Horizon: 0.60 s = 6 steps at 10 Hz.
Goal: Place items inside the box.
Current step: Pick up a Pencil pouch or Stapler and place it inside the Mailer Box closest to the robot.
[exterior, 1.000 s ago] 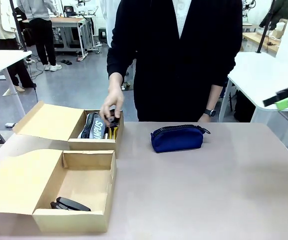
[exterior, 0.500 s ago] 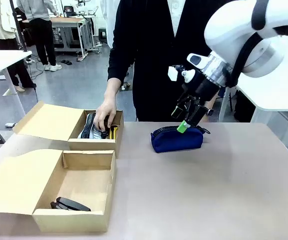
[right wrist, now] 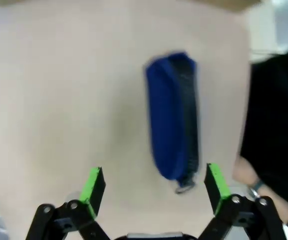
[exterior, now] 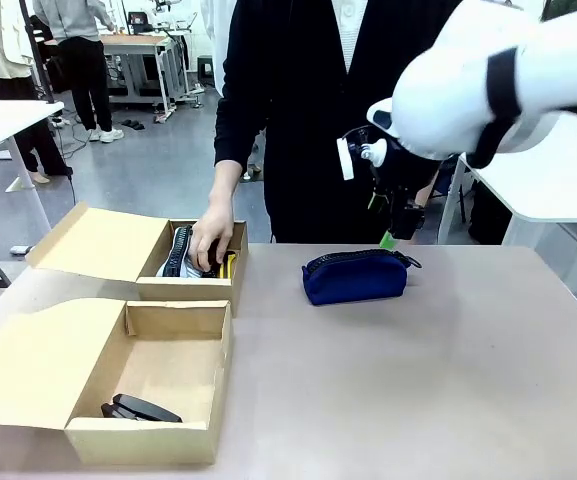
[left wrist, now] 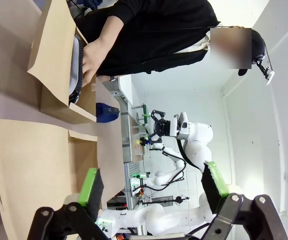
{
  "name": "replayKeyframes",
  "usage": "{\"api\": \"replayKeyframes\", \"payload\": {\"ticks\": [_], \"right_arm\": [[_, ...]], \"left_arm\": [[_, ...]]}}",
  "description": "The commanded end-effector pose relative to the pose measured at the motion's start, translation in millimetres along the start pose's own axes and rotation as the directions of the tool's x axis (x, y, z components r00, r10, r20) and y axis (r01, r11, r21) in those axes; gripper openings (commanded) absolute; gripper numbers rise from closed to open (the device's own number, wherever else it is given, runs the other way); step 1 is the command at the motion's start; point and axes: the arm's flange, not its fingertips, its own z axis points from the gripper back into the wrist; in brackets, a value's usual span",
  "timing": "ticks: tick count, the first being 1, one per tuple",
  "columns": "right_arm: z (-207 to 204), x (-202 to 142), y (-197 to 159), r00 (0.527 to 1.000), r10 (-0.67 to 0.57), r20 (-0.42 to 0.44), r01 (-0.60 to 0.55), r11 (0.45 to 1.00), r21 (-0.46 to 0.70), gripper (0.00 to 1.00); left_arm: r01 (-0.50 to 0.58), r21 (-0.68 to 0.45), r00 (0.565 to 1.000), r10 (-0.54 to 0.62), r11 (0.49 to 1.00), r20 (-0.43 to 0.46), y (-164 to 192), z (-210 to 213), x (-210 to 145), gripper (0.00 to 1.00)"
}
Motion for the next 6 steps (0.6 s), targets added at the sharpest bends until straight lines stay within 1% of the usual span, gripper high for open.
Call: {"api": "replayKeyframes", "payload": {"ticks": [1,2,3,4,5,6], "right_arm": [[-41,7,-36,0.985,-0.105,-0.139,0.097,0.993,-0.062,1.0],[-56,11,-46,0.989,-0.077,-0.13,0.074,0.997,-0.027,1.0],[-69,14,-53,0.982,-0.094,-0.162,0.09,0.995,-0.034,1.0],[-83,17,-57,0.978,-0.12,-0.174,0.111,0.992,-0.06,1.0],[-99,21,-59,0.977,-0.105,-0.185,0.101,0.994,-0.032,1.0],[-118,22,-60,0.978,-0.09,-0.19,0.099,0.994,0.036,1.0]], "left_arm": [[0.018,-0.01,1.0,-0.018,1.0,0.0,-1,1,-3,1.0],[0.018,-0.01,1.0,-0.018,1.0,0.0,-1,1,-3,1.0],[0.018,-0.01,1.0,-0.018,1.0,0.0,-1,1,-3,1.0],[0.018,-0.01,1.0,-0.018,1.0,0.0,-1,1,-3,1.0],[0.018,-0.01,1.0,-0.018,1.0,0.0,-1,1,-3,1.0],[0.018,-0.01,1.0,-0.018,1.0,0.0,-1,1,-3,1.0]]}}
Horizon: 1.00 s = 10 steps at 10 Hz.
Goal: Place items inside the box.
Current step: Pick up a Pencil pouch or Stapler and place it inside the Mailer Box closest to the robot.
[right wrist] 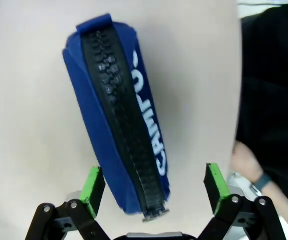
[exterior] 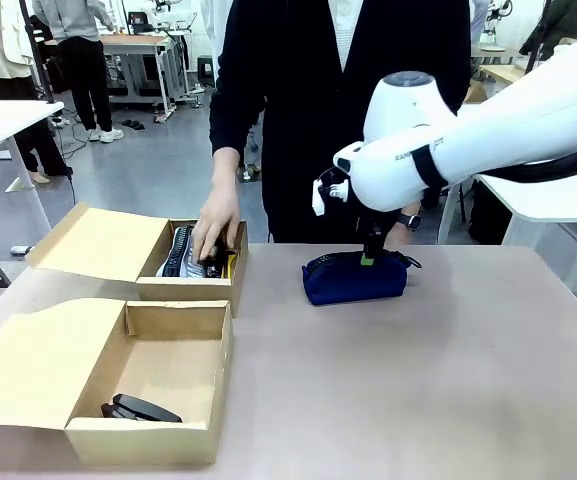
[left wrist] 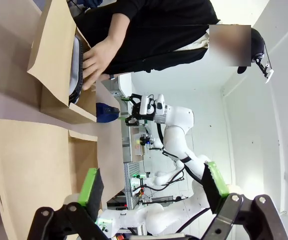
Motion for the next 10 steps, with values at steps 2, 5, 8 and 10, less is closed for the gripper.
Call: {"api": "replayKeyframes", "payload": {"ticks": [2,5,8,10], "right_arm": [[-31,21,-2,0.998,0.024,-0.065,-0.015,0.991,0.13,1.0],[-55,28,9,0.996,0.057,-0.065,-0.042,0.976,0.213,1.0],[-62,27,15,0.995,0.049,-0.083,-0.028,0.971,0.239,1.0],[-60,28,18,0.995,0.045,-0.089,-0.019,0.963,0.269,0.43]], "left_arm": [[0.018,-0.01,1.0,-0.018,1.0,0.0,-1,1,-3,1.0],[0.018,-0.01,1.0,-0.018,1.0,0.0,-1,1,-3,1.0],[0.018,-0.01,1.0,-0.018,1.0,0.0,-1,1,-3,1.0],[0.018,-0.01,1.0,-0.018,1.0,0.0,-1,1,-3,1.0]]}}
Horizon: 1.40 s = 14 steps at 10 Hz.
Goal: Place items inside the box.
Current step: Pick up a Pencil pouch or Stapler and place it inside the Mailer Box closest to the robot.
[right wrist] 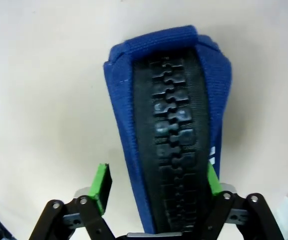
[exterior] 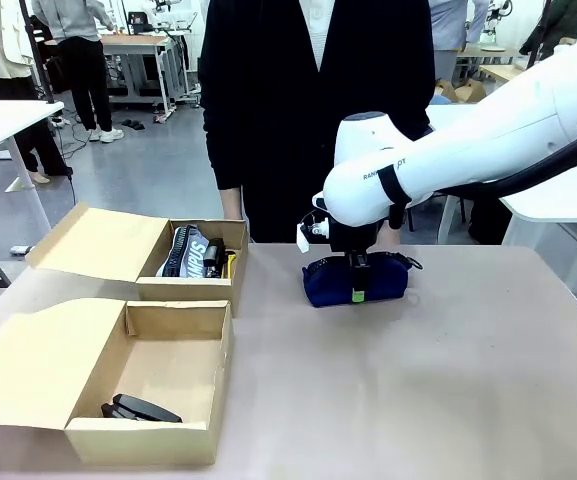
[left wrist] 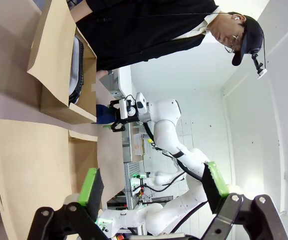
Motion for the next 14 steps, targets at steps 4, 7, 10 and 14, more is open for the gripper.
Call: {"api": "replayKeyframes", "payload": {"ticks": [4,7,10,14], "right_arm": [[4,0,2,1.0,-0.026,0.002,0.026,0.999,0.025,0.15],[-2,1,5,1.0,-0.002,-0.028,0.004,0.999,0.048,0.0],[3,1,9,1.0,0.003,-0.011,-0.002,0.999,0.034,0.0],[68,-24,53,0.995,-0.095,-0.036,0.097,0.992,0.078,0.0]], "left_arm": [[0.017,-0.01,1.0,-0.017,1.0,0.0,-1,1,-3,1.0],[0.017,-0.01,1.0,-0.017,1.0,0.0,-1,1,-3,1.0],[0.017,-0.01,1.0,-0.017,1.0,0.0,-1,1,-3,1.0],[0.017,-0.01,1.0,-0.017,1.0,0.0,-1,1,-3,1.0]]}}
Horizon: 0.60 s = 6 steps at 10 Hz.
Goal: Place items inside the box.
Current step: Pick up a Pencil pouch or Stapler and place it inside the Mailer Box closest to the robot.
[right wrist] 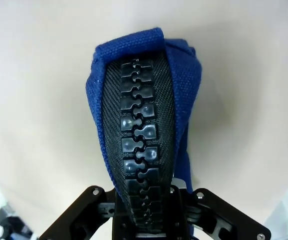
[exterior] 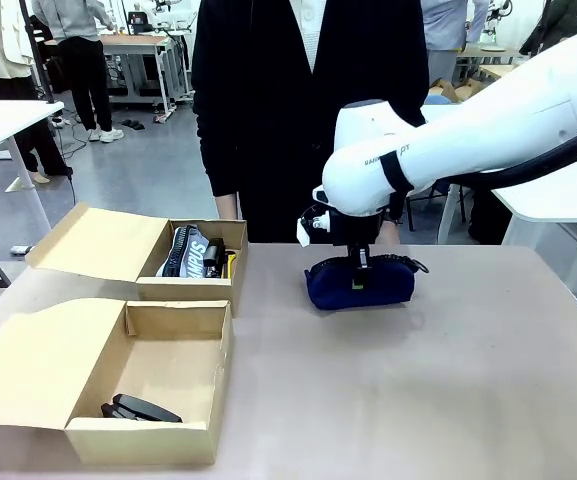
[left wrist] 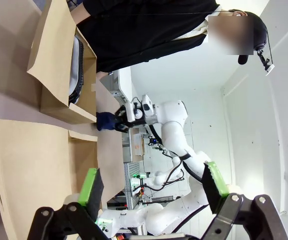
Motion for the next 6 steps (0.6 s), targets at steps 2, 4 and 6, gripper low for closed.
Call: {"api": "replayKeyframes", "payload": {"ticks": [2,4,6], "right_arm": [[105,-73,133,0.987,-0.15,0.056,0.148,0.988,0.033,0.0],[121,-112,210,0.99,-0.114,0.082,0.117,0.993,-0.032,0.0],[109,-140,246,0.997,-0.04,0.069,0.045,0.996,-0.071,0.0]], "left_arm": [[0.017,-0.01,1.0,-0.017,1.0,0.0,-1,1,-3,1.0],[0.017,-0.01,1.0,-0.017,1.0,0.0,-1,1,-3,1.0],[0.017,-0.01,1.0,-0.017,1.0,0.0,-1,1,-3,1.0]]}}
